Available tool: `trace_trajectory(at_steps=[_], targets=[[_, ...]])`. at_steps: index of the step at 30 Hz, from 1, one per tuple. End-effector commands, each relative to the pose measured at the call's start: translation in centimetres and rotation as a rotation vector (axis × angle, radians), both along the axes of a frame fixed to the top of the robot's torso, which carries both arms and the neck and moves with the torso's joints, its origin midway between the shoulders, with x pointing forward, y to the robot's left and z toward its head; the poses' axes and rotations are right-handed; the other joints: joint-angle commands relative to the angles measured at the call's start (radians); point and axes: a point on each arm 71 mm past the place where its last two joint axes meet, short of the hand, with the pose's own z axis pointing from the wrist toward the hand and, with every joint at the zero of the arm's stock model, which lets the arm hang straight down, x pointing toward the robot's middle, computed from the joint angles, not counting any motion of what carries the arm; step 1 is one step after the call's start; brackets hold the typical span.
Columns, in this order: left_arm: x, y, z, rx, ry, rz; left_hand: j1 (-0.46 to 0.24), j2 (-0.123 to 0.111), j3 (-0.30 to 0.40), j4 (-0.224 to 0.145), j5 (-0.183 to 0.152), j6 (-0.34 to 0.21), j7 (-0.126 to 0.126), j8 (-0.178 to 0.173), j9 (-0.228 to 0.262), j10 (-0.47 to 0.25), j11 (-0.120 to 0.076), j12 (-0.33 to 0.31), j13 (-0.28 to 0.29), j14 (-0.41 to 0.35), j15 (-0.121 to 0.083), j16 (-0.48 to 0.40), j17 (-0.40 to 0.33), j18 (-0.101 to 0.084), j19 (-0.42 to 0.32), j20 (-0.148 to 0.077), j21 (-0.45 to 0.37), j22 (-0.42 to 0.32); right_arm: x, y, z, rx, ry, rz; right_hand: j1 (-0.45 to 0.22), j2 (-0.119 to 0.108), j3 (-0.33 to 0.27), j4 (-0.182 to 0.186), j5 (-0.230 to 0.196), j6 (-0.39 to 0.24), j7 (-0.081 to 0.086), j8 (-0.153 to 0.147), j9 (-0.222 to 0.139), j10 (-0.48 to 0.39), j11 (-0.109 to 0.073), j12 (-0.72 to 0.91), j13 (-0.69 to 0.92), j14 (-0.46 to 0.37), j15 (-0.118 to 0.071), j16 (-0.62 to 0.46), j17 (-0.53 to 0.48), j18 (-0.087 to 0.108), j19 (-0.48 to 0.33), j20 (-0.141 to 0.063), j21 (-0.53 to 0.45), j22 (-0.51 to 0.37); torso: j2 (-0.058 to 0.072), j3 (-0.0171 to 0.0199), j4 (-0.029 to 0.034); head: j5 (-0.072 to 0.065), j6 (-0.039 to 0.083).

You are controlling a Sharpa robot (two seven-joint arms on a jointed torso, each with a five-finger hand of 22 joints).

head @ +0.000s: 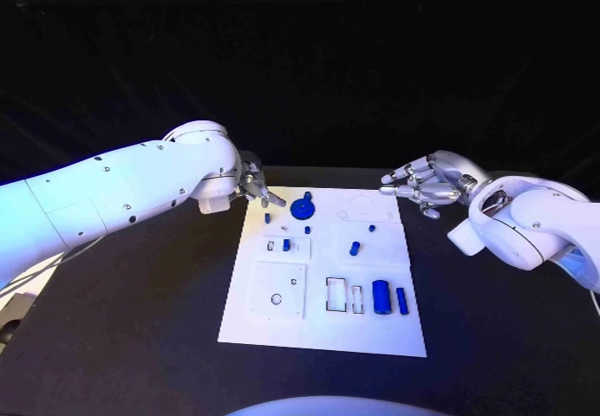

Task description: Assemble the parts on the task board

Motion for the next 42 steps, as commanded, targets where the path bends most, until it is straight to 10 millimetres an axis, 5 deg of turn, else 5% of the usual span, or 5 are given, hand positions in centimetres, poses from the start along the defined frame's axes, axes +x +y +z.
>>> trace_trajectory(at_steps=[1, 13, 42], targets=[[0.8, 0.4, -0.1, 0.035, 0.043, 0.012, 0.02, 0.001, -0.012, 0.0, 0.002, -0.002, 0.007, -0.011, -0.015, -0.004, 0.006, -0.008, -0.005, 0.105, 0.01, 0.002, 0.263, 0.012, 0.033, 0.008, -0.004, 0.13, 0.0, 0.1, 0.0, 0.003, -0.009, 0.011, 0.005, 0.01, -0.005, -0.002, 0.005, 0.001, 0.001, 0.005, 0.002, -0.007, 0.001, -0.006, -0.001, 0.033, -0.007, -0.007, -0.002, 0.018, -0.007, -0.003, -0.006, -0.001, 0.0, -0.0001, 0.0008, 0.001, 0.003], [3.4, 1.0, -1.7, 0.071, 0.074, 0.036, 0.041, 0.02, -0.032, 0.001, 0.003, 0.026, 0.002, -0.01, -0.032, 0.012, 0.003, 0.017, 0.017, 0.105, 0.009, 0.002, 0.263, 0.007, 0.044, 0.009, 0.011, 0.15, 0.1, 0.3, 0.0, 0.004, -0.01, 0.016, 0.008, 0.012, -0.006, -0.003, 0.008, 0.001, 0.001, 0.005, 0.002, -0.008, 0.001, -0.007, -0.003, 0.033, -0.007, -0.007, -0.001, 0.018, -0.007, -0.002, -0.007, -0.002, 0.001, -0.0008, -0.0007, 0.007, 0.006], [3.4, 0.1, -4.1, 0.1, 0.154, 0.004, 0.059, 0.055, -0.052, -0.003, 0.001, 0.047, -0.005, -0.007, -0.046, 0.027, -0.004, 0.037, 0.034, 0.105, 0.004, 0.002, 0.263, 0.004, 0.053, 0.005, 0.022, 0.164, 0.1, 0.5, -0.1, 0.003, -0.005, 0.021, 0.008, 0.012, -0.006, -0.003, 0.008, 0.001, 0.001, 0.005, 0.002, -0.008, 0.001, -0.007, -0.003, 0.033, -0.007, -0.007, -0.001, 0.018, -0.007, -0.002, -0.007, -0.002, 0.0, 0.0008, -0.0001, 0.013, 0.0]])
